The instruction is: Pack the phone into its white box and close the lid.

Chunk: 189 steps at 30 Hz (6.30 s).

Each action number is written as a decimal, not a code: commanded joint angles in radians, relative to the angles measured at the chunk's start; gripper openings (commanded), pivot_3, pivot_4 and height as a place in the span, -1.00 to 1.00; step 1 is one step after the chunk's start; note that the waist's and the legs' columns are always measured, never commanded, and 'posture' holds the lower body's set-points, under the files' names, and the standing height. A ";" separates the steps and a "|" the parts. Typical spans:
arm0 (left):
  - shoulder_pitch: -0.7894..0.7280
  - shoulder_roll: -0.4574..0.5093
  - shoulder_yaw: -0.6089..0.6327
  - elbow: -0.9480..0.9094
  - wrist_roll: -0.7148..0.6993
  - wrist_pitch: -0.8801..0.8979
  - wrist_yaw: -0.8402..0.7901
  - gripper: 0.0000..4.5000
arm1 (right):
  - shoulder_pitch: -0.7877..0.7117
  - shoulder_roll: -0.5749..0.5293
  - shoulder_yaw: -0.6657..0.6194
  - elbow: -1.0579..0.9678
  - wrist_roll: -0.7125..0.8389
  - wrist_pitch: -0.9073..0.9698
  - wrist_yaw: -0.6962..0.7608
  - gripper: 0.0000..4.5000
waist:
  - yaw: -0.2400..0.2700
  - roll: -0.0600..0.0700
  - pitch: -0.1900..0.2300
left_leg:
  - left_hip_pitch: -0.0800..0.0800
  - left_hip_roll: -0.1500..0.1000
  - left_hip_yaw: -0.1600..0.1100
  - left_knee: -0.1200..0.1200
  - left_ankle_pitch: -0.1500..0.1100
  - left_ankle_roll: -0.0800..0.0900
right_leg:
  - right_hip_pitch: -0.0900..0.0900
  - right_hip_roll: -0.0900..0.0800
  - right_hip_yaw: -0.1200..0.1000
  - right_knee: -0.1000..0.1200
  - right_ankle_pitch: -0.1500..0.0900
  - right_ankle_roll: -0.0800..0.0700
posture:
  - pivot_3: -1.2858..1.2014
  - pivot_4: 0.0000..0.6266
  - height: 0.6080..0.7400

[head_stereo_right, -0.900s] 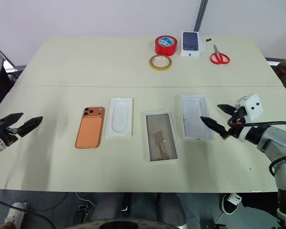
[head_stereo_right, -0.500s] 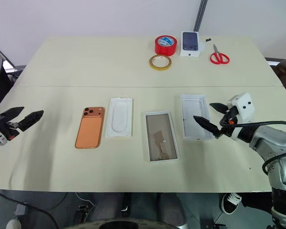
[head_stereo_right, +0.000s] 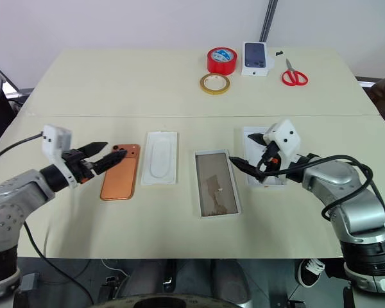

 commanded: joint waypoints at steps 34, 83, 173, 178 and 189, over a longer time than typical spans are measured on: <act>-0.408 -0.500 0.177 0.187 0.024 0.656 0.567 0.41 | 0.068 -0.109 0.079 -0.241 -0.012 0.019 0.110 1.00 | 0.005 -0.002 0.000 | 0.000 -0.001 -0.001 0.003 0.004 -0.007 | 0.001 0.002 0.000 0.000 0.000 0.000 | 0.03 -0.52 1.00; -0.556 -0.623 0.295 0.137 0.027 0.656 0.583 -1.00 | -0.108 -0.014 0.278 -0.126 -0.359 -0.032 0.191 0.06 | 0.026 -0.007 0.000 | -0.001 -0.002 -0.002 0.003 0.006 -0.011 | 0.001 0.000 -0.002 0.000 0.000 0.001 | 0.03 -0.52 1.00; -0.046 0.153 0.003 0.209 0.253 -0.055 -0.093 1.00 | -0.436 0.403 0.565 0.082 -0.608 0.197 -0.084 -0.99 | -0.009 -0.005 0.000 | -0.001 0.000 -0.001 -0.004 0.003 -0.005 | -0.005 0.001 0.000 0.002 0.000 0.000 | 0.03 -0.52 1.00; -0.032 0.146 0.071 0.170 0.179 0.190 -0.017 1.00 | -0.481 0.439 0.649 0.197 -0.617 0.140 -0.034 -0.99 | -0.009 -0.006 0.000 | -0.001 0.000 -0.001 -0.004 0.003 -0.005 | -0.005 0.001 0.000 0.003 0.000 0.000 | 0.03 -0.52 1.00; -0.074 -0.046 0.108 0.041 0.037 0.572 0.075 1.00 | -0.547 0.492 0.771 0.365 -0.662 0.018 0.043 -0.99 | -0.003 -0.006 -0.001 | 0.000 -0.001 -0.001 -0.002 0.003 -0.005 | -0.004 0.000 0.000 0.003 0.000 0.000 | 0.03 -0.52 1.00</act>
